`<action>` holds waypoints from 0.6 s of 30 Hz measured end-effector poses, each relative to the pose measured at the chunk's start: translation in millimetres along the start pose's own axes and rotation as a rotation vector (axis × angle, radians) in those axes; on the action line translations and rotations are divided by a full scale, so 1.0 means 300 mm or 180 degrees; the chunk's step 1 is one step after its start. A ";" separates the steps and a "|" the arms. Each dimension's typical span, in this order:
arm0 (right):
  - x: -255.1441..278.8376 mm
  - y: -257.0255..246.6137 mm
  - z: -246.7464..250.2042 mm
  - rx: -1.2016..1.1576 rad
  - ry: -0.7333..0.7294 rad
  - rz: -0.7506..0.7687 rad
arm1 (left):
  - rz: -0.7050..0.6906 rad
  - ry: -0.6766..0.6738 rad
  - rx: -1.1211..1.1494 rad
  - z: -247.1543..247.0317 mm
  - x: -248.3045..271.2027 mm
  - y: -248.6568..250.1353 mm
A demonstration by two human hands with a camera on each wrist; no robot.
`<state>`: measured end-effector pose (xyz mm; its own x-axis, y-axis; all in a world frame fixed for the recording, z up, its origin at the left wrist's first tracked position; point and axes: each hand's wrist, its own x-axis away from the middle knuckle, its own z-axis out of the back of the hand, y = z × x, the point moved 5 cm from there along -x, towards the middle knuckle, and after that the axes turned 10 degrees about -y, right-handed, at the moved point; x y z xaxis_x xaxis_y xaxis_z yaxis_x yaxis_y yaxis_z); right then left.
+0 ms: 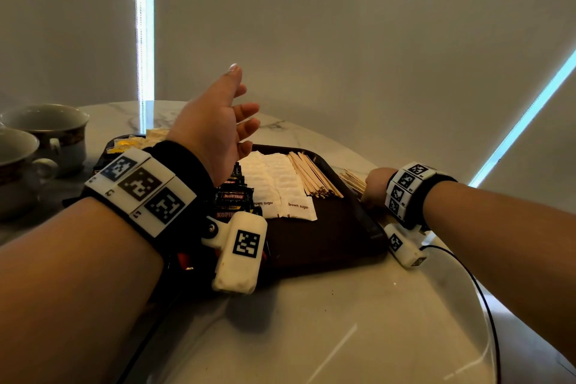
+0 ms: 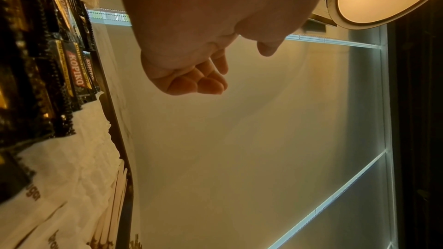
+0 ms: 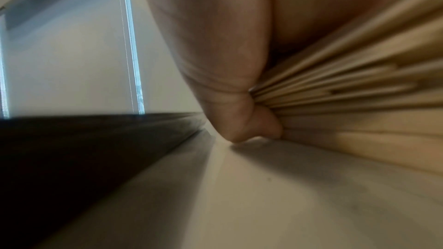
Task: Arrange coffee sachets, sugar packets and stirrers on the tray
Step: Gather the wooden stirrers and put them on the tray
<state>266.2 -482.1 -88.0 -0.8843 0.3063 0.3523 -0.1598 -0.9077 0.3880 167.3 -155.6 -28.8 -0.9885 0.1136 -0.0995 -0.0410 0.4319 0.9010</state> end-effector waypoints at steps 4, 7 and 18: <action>0.000 -0.003 -0.013 -0.0062 -0.0012 0.0041 | -0.0015 0.0006 0.0014 0.003 0.002 -0.001; 0.004 0.000 -0.015 -0.0038 -0.0006 0.0080 | -0.0017 0.0004 0.0031 0.002 0.003 0.001; 0.076 0.033 0.010 -0.0624 0.0058 0.0233 | -0.0035 -0.0012 0.0029 0.003 0.003 0.005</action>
<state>245.9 -483.2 -73.5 -0.9042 0.2340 0.3574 -0.1756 -0.9663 0.1882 166.4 -154.2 -27.9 -0.9875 0.1122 -0.1111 -0.0507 0.4413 0.8959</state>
